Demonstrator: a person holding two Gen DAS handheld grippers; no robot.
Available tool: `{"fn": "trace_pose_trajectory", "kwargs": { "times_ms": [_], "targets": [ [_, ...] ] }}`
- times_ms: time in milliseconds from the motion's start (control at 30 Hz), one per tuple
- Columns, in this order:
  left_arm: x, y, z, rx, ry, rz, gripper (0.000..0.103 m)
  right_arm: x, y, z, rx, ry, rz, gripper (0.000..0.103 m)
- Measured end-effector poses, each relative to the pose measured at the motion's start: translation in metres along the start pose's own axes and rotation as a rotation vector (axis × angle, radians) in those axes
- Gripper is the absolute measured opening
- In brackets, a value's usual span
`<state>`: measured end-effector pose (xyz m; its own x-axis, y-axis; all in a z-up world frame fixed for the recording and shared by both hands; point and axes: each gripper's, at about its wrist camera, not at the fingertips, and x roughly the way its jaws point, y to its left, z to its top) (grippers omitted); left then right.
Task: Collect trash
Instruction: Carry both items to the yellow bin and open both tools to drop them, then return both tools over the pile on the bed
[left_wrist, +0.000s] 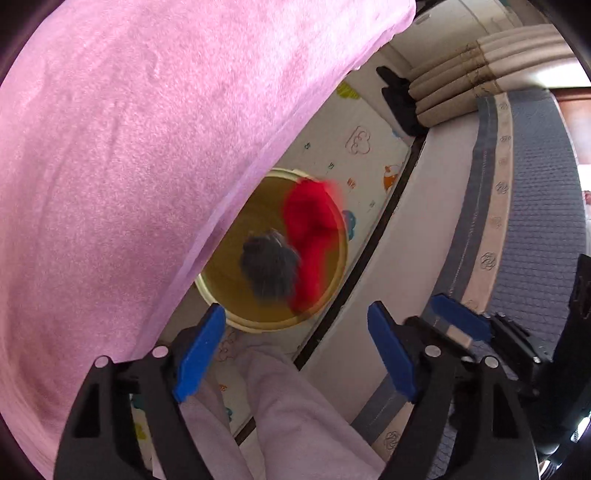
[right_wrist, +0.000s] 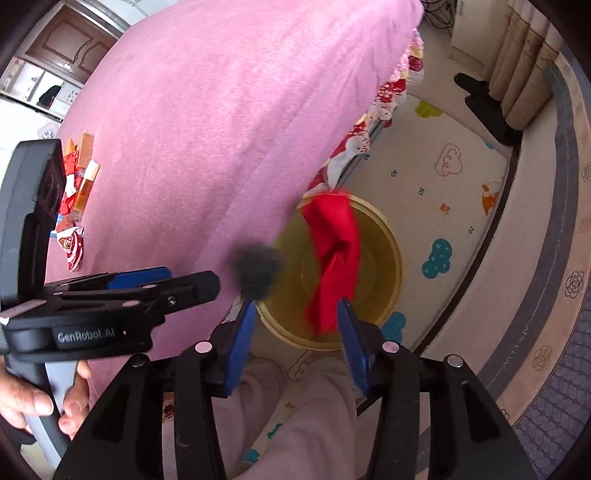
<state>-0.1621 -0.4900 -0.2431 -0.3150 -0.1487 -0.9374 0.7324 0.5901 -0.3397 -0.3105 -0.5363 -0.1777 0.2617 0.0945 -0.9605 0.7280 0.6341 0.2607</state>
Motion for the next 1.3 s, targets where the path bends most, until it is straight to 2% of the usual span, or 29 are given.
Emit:
{"fn": "trace_pose_trajectory", "kwargs": {
  "times_ms": [100, 200, 400, 600, 867, 933, 1033, 1167, 1300],
  "targets": [
    [0.003, -0.005, 0.002, 0.040, 0.008, 0.046, 0.079, -0.003, -0.007, -0.002, 0.024, -0.011, -0.007, 0.046],
    [-0.005, -0.005, 0.000, 0.054, -0.010, 0.050, 0.079, -0.006, -0.006, 0.000, 0.038, -0.025, -0.011, 0.046],
    [-0.050, 0.018, -0.006, -0.031, -0.099, 0.023, 0.079, -0.023, 0.027, 0.013, -0.013, -0.066, -0.003, 0.046],
    [-0.123, 0.072, -0.022, -0.162, -0.243, -0.001, 0.079, -0.042, 0.104, 0.037, -0.131, -0.119, 0.038, 0.046],
    [-0.212, 0.179, -0.072, -0.349, -0.409, 0.049, 0.080, -0.044, 0.241, 0.052, -0.332, -0.150, 0.123, 0.047],
    [-0.228, 0.207, -0.087, -0.392, -0.439, 0.105, 0.080, -0.039, 0.275, 0.053, -0.365, -0.152, 0.151, 0.047],
    [-0.246, 0.243, -0.103, -0.436, -0.471, 0.143, 0.080, -0.030, 0.315, 0.056, -0.399, -0.153, 0.182, 0.047],
    [-0.263, 0.292, -0.119, -0.543, -0.509, 0.139, 0.080, -0.020, 0.360, 0.066, -0.463, -0.158, 0.199, 0.047],
    [-0.268, 0.324, -0.123, -0.651, -0.527, 0.105, 0.080, -0.004, 0.395, 0.086, -0.508, -0.142, 0.206, 0.050]
  ]
}}
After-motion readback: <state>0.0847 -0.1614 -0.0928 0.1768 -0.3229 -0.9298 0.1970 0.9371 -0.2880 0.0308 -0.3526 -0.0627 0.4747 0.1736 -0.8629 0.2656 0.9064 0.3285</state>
